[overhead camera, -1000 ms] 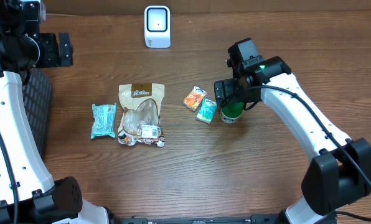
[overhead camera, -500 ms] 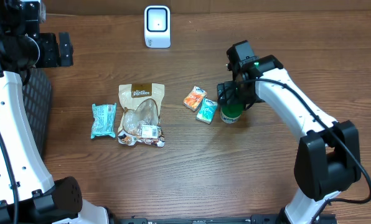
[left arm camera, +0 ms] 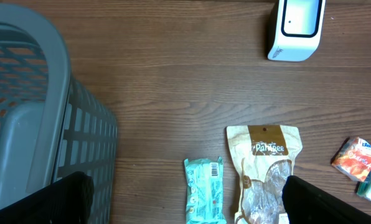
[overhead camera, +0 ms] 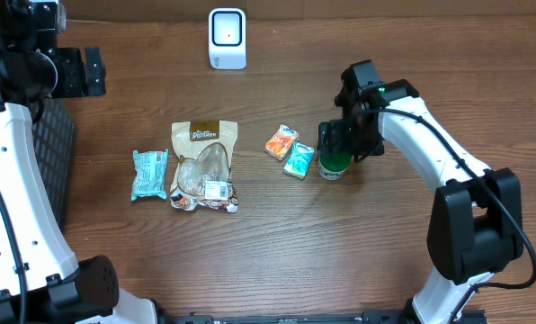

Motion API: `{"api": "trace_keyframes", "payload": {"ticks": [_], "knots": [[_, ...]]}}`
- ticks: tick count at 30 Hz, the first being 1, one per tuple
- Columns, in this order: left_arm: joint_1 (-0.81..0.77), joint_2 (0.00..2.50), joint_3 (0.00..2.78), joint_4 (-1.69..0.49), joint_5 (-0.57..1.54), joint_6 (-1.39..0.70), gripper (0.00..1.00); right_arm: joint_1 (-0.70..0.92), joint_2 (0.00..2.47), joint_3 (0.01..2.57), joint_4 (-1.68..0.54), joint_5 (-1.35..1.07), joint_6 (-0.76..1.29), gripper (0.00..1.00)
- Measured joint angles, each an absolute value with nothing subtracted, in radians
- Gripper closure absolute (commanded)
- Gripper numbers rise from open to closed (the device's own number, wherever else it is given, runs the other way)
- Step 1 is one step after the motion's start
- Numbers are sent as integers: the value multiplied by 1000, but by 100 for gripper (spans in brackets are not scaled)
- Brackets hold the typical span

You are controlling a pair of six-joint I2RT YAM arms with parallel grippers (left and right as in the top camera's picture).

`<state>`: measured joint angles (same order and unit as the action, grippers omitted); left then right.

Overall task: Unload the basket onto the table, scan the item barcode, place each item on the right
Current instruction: 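Lower the right gripper around the jar cap and close it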

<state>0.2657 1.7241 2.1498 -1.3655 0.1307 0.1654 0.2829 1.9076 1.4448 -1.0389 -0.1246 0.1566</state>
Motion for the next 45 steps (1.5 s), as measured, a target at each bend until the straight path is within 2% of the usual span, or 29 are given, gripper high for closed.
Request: {"api": "trace_keyframes", "payload": {"ticks": [33, 35, 39, 42, 45], "knots": [[266, 1724, 2150, -1365, 131, 165, 0, 328, 1918, 1413, -1027, -65, 165, 22], [266, 1724, 2150, -1365, 131, 166, 0, 328, 1918, 1413, -1021, -58, 164, 28], [266, 1724, 2150, -1365, 131, 166, 0, 329, 1918, 1412, -1015, -45, 157, 51], [266, 1724, 2150, -1365, 131, 165, 0, 329, 1918, 1412, -1013, -41, 155, 62], [266, 1724, 2150, -1365, 131, 166, 0, 329, 1918, 1412, -1016, -42, 157, 66]]}}
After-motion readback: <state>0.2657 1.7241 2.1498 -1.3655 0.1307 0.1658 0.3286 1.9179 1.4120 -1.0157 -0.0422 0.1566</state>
